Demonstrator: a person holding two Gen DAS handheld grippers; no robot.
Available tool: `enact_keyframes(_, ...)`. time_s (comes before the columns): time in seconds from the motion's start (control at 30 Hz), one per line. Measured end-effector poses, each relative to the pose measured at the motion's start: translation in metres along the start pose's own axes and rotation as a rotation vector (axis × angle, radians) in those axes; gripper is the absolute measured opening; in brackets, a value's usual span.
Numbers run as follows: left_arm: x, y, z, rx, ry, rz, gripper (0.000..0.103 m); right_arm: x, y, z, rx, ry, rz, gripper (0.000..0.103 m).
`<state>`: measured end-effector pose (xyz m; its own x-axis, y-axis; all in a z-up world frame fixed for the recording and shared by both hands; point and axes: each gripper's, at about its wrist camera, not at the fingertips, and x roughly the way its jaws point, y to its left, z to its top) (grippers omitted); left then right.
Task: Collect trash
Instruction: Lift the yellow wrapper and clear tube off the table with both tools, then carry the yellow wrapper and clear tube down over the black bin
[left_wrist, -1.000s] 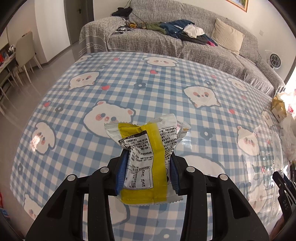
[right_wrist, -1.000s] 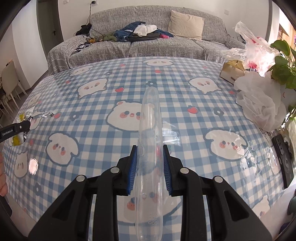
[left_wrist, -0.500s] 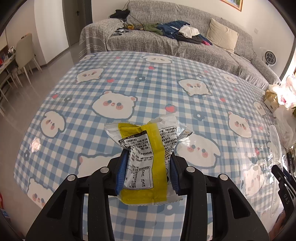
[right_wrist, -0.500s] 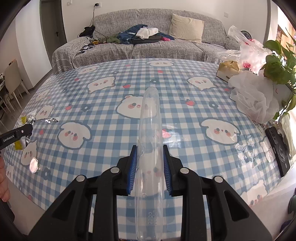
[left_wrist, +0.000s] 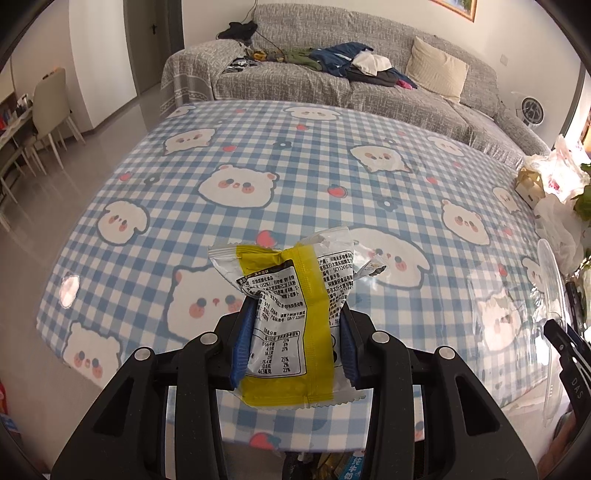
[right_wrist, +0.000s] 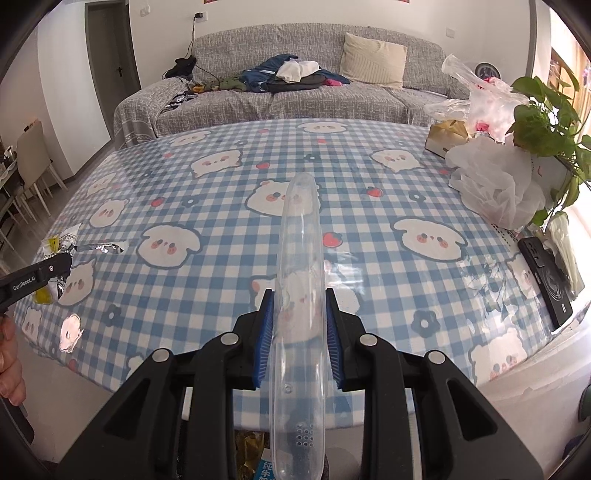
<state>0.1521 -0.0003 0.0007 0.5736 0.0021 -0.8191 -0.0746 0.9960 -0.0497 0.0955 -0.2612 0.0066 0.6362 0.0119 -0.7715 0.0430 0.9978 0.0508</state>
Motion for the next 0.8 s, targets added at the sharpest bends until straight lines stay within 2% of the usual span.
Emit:
enact_keyframes(0.47,-0.035,-0.005,-0.042,0.027,0.009,-0.048,0.038,-0.029,0.006,-0.030,-0.015,-0.019,0.038,0.025)
enact_keyframes(0.8,-0.054,0.004,-0.080,0.025,0.003,-0.041,0.038,-0.050,0.000,-0.055,-0.022,-0.033,0.044,0.025)
